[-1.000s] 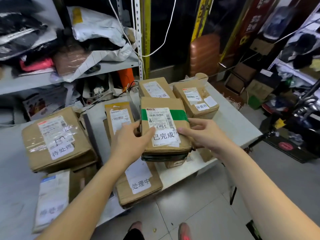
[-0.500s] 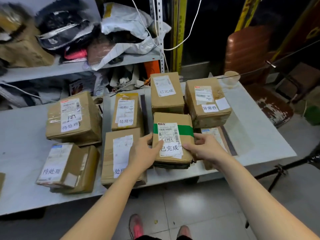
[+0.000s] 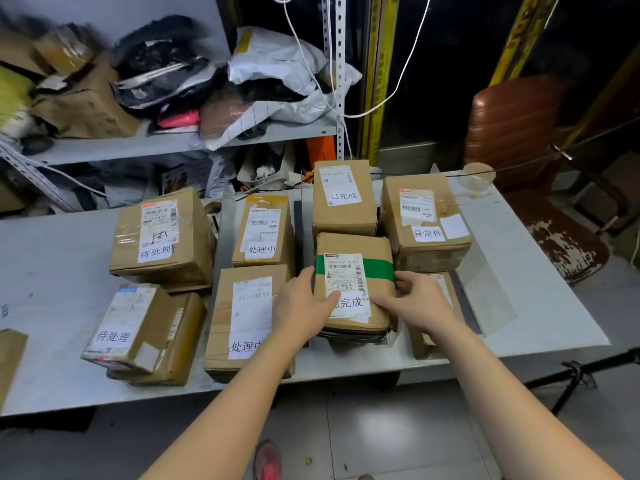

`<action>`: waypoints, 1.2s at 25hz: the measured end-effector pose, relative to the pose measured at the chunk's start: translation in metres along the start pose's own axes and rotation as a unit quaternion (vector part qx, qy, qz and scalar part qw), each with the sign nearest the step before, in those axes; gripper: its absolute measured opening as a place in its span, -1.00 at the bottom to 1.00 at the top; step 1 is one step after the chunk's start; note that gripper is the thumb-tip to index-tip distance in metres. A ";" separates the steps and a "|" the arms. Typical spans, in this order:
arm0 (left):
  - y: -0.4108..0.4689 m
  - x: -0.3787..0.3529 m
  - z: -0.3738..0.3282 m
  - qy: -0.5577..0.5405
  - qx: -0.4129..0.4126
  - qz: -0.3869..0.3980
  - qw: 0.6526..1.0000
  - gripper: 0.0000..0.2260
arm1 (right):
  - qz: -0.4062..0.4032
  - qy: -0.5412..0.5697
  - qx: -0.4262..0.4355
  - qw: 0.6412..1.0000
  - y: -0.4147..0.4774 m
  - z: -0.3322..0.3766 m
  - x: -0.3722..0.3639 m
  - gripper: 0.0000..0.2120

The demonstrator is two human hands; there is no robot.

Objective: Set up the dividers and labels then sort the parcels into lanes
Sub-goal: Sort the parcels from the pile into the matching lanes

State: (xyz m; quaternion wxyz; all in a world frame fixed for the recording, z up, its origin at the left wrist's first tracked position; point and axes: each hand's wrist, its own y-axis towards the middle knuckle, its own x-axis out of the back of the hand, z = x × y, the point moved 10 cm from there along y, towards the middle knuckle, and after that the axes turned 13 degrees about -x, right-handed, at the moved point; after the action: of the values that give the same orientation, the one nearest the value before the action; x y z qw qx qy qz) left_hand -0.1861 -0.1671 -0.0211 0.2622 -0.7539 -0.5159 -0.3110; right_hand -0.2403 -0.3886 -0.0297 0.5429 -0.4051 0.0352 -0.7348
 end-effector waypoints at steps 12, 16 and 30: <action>-0.005 0.134 -0.023 0.234 -0.095 -0.109 0.962 -0.37 | -0.085 -0.215 0.245 0.942 -0.048 0.164 -0.018 -0.52; -0.020 0.192 0.024 0.267 -0.060 -0.120 0.954 -0.39 | -0.081 -0.270 0.292 0.914 -0.065 0.215 -0.062 -0.50; -0.107 0.416 0.274 0.288 0.055 -0.141 0.946 -0.37 | -0.047 -0.336 0.362 0.868 -0.150 0.392 -0.330 -0.48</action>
State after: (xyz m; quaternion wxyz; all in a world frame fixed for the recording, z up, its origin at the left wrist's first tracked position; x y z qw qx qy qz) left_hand -0.1181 0.3203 0.1113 0.3940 -0.5365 -0.5353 -0.5200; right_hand -0.0802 0.0978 0.1228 0.5954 -0.4032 -0.4371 -0.5403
